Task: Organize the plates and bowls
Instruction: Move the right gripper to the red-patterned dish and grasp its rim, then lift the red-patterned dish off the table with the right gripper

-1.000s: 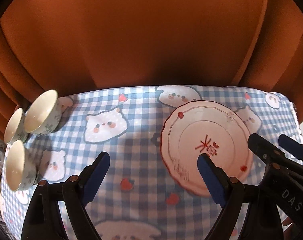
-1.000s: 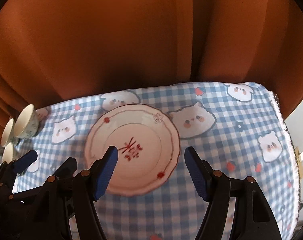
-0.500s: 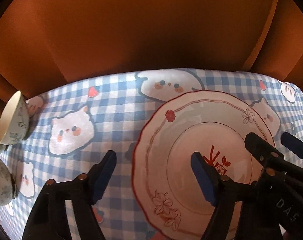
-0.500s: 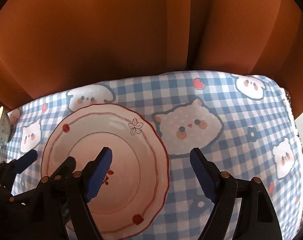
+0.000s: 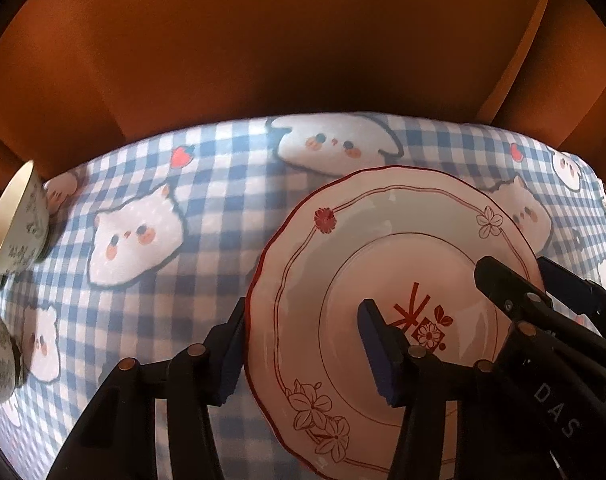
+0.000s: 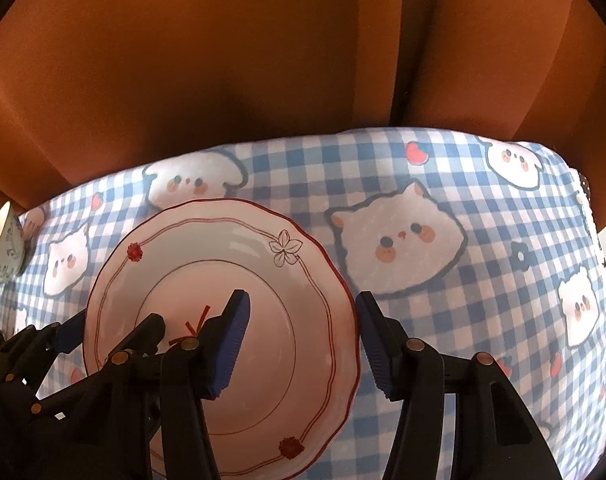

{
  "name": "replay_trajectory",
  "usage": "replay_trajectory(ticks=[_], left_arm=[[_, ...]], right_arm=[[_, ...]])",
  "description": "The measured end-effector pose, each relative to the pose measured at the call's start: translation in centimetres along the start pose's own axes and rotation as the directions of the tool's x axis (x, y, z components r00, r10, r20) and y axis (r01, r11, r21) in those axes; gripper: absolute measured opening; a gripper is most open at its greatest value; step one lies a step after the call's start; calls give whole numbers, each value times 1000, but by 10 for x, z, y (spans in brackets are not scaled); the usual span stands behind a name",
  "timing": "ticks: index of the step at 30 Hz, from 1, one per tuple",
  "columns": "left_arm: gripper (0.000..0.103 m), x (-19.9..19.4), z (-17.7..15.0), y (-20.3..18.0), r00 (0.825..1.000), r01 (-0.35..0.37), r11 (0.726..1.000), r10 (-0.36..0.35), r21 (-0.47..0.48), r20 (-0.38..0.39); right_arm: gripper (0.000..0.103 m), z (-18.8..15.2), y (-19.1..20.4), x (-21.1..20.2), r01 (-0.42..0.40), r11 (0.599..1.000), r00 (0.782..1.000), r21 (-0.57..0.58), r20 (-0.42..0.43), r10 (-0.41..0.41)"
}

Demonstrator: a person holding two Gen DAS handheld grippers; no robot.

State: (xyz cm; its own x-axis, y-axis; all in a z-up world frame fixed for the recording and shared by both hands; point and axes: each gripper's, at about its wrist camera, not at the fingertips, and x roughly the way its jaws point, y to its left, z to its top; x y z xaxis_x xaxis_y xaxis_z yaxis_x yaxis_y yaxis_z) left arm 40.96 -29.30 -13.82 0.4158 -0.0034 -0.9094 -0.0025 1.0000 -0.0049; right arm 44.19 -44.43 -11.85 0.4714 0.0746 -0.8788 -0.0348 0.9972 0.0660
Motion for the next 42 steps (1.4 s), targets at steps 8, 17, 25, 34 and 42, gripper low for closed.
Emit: replay_trajectory(ticks=[8,17,25,34,42], left_arm=[[54,-19,-40,31,999,-5,999,3,-47,-40],[52,-28,-55,40,999,-31,999,30,-43,-25],[52,-20,-31,26,997,-82,996,81,-23,-11],[52,-38,-31,21,996,-91,996,91,-14,2],[52,-62,-31,33,995,-98,995,99,-24,19]], right_arm=[[58,-30,28,-12,-17,999,999,-39,-31,16],[58,-51,45,-16,-48,996,999,-71,-26,46],[45,-41,46,-12,-4,993,999,-120,-39,0],[45,-36,47,-17,-9,993,998,-120,-56,2],[45,-33,52,-41,-27,994,999,-106,-38,23]])
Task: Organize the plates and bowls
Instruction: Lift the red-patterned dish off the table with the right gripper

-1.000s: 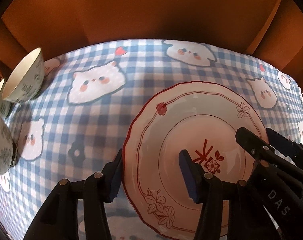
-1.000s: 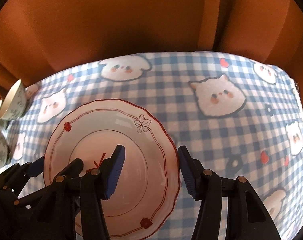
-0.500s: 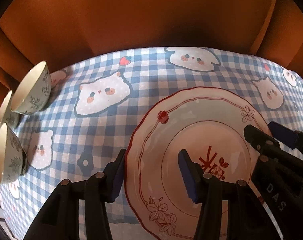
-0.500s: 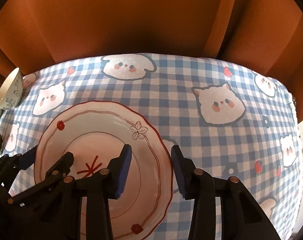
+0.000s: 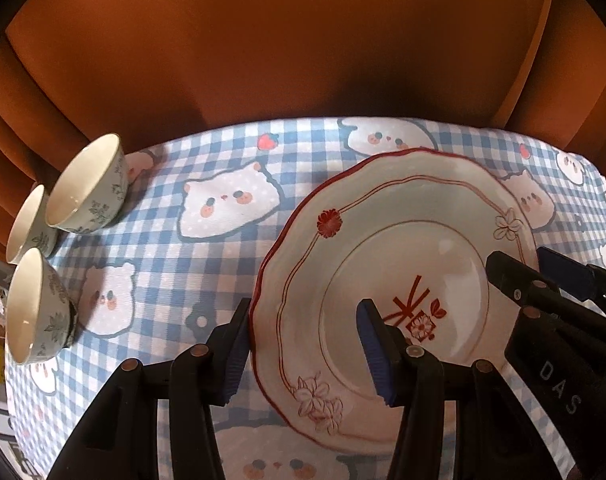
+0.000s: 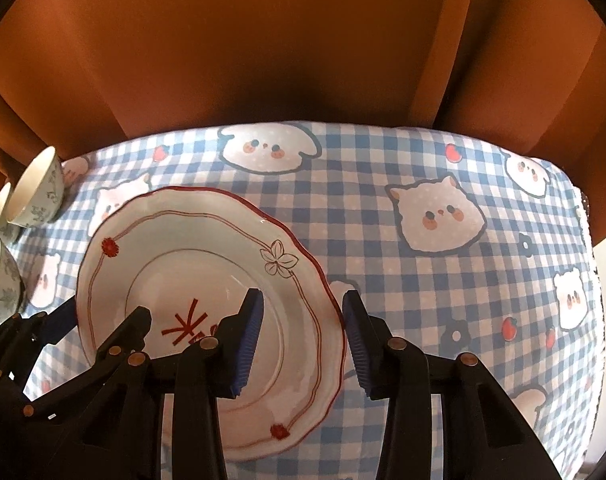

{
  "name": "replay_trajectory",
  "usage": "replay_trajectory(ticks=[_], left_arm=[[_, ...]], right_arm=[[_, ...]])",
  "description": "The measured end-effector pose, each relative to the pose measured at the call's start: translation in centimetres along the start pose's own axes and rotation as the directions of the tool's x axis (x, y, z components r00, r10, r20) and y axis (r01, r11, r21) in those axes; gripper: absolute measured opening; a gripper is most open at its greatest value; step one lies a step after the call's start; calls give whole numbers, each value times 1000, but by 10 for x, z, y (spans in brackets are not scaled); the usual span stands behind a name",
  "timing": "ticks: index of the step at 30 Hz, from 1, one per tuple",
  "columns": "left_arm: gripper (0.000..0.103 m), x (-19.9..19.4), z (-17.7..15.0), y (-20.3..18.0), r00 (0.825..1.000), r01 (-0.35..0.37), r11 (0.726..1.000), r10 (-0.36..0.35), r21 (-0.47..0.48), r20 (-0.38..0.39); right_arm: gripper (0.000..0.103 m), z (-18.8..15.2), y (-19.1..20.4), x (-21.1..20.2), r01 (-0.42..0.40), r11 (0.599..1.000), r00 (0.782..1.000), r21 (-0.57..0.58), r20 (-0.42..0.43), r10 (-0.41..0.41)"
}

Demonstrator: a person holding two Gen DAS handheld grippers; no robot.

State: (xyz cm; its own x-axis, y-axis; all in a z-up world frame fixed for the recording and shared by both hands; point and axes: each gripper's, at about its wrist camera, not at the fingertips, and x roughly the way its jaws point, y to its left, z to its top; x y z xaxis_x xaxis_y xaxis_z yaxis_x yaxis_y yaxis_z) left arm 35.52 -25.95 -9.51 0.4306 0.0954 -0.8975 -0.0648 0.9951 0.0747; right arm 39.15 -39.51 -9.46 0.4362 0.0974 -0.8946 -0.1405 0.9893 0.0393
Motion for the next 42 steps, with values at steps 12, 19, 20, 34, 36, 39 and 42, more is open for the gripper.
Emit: replay_trajectory(ticks=[12,19,20,34,36,39,42], left_arm=[[52,-18,-10,21,1000,5,1000,-5,-7,27],[46,5,-7,13,999,35,999,-35,2,7],[46,10,-9,8,1000,18,1000,-18,14,6],[58,38,-11,-13,997,35,999,-34,2,-67],[58,39,-13,-17,997,41,999,-40,9,-67],[58,43,-15,-22,996,48,999,-47,17,-73],[58,38,-21,-22,996,57,998,-56,21,-71]], right_arm=[[45,-3,10,-32,-13,1000,999,12,44,12],[28,-2,24,-6,-192,981,981,19,12,192],[28,0,29,-4,-111,994,993,-22,31,111],[82,-7,-8,14,-6,999,1000,51,17,5],[82,-9,-11,16,0,998,1000,57,7,-1],[82,-14,-15,18,0,998,1000,66,-13,1],[69,-20,-17,20,-9,998,999,70,-33,11]])
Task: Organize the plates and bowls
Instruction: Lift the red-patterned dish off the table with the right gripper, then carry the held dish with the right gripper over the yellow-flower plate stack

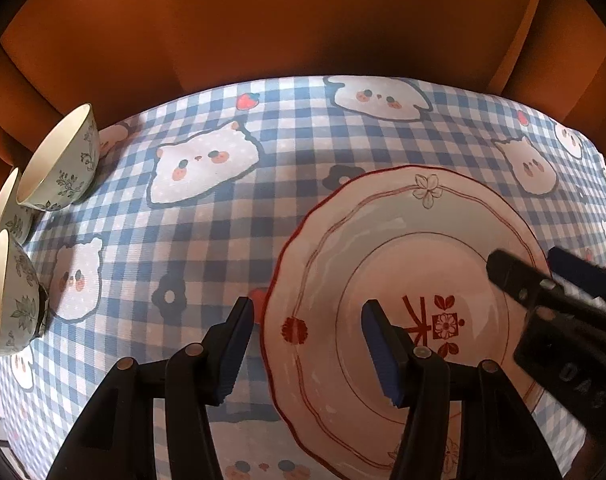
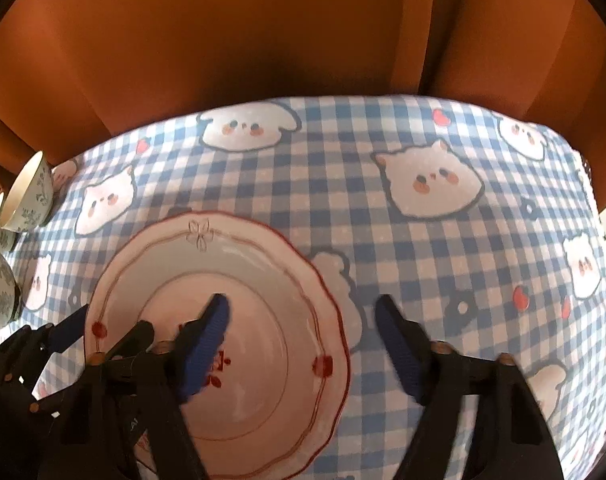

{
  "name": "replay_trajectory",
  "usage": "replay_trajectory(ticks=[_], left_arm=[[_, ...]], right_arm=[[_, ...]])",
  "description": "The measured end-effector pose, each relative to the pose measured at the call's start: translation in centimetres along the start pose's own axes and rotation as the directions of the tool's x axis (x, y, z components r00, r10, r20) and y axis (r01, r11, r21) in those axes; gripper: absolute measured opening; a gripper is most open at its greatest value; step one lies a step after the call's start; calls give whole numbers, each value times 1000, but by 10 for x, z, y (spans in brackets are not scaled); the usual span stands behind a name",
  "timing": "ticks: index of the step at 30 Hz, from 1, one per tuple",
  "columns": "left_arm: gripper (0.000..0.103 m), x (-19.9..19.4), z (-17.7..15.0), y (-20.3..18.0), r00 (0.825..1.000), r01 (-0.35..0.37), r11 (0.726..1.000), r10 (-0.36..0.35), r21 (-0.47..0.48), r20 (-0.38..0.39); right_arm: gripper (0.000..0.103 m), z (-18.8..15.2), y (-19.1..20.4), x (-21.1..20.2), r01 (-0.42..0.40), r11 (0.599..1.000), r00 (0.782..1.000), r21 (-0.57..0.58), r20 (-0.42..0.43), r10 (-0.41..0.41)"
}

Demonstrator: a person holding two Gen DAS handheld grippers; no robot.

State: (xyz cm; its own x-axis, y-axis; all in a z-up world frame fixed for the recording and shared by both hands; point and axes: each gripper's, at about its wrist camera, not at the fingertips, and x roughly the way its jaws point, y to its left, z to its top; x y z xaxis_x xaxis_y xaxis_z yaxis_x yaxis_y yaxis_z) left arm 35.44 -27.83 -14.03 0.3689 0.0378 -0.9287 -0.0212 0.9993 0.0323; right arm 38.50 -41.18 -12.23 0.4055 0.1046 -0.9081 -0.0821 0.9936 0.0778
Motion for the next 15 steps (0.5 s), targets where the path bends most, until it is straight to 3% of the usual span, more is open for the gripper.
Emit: replay_trajectory(ticks=[2,5,15], left_arm=[[57,-1,-2,-5,1000,12,1000,-12,6,1],[56,-1,-4,-1,1000,19,1000,-19,8,5],[56,1,3,-3,1000,20,1000,-20,1,-1]], right_arm=[[57,-5,0,4,2,1000,1000,-6,-23,-2],[50,-11,1,9,4,1000,999,-9,-40,-5],[49,-14,1,17,18,1000,999,-15,-49,-18]])
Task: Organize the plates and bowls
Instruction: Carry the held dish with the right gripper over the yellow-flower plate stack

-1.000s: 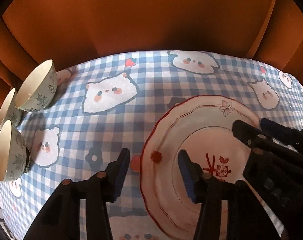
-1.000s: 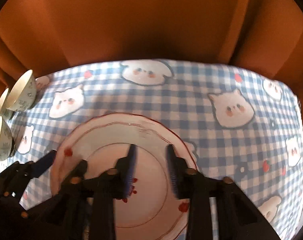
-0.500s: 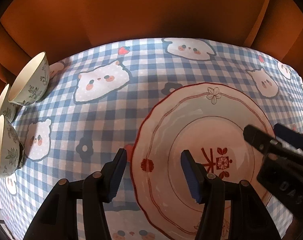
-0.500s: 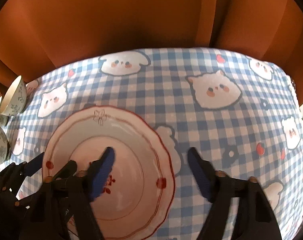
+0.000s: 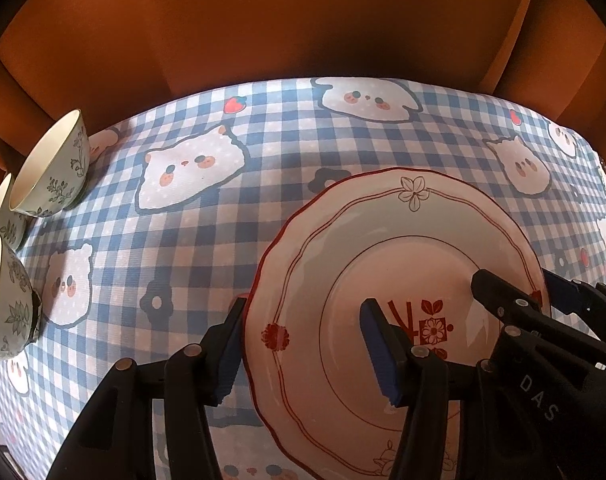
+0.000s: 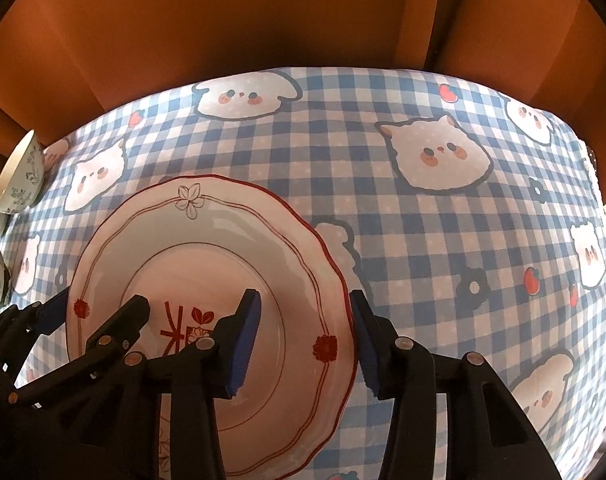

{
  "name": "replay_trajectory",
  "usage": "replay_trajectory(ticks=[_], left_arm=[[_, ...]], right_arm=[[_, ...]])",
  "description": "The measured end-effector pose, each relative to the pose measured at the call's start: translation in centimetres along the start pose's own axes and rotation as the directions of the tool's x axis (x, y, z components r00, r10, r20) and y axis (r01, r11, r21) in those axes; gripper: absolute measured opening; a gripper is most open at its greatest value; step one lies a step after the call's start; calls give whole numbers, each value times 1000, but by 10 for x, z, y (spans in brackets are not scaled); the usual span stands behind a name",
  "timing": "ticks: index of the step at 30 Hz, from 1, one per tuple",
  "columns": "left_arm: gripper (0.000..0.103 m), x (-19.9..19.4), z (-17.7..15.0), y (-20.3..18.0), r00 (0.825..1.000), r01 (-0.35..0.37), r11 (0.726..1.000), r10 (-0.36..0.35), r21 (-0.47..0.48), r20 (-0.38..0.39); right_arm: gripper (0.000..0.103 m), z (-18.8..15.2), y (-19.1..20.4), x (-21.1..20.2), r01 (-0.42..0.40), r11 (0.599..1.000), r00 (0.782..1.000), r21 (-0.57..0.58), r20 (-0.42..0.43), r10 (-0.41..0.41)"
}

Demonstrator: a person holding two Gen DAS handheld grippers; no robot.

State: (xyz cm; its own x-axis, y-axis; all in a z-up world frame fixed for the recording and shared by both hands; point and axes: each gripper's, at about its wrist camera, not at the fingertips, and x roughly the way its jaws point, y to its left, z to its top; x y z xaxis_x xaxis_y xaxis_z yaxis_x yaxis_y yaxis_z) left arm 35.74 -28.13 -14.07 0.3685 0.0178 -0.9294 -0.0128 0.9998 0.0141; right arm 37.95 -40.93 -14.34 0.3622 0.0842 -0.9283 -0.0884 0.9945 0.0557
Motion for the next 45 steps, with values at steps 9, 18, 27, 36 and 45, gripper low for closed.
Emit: replay_trajectory(ticks=[9,18,27,36,45], left_arm=[[56,-31,7,13,999,4,1000,-4,2,44],[56,-88,-6,37,991,28,1000,-28,6,129],[56,-134,-41,48,981,74,997,-78,31,179],[56,-158,-87,41,975,122,987,-139,107,173],[56,-146,-126,16,984,139,979,-153,146,88]], right_arm=[[50,6,7,-24,-1,1000,1000,-14,22,1],[50,-5,19,-86,22,1000,995,-9,100,-21],[50,-39,35,-145,64,998,985,23,157,-67],[50,-97,36,-183,110,989,978,96,165,-125],[50,-148,17,-180,116,985,986,129,103,-130]])
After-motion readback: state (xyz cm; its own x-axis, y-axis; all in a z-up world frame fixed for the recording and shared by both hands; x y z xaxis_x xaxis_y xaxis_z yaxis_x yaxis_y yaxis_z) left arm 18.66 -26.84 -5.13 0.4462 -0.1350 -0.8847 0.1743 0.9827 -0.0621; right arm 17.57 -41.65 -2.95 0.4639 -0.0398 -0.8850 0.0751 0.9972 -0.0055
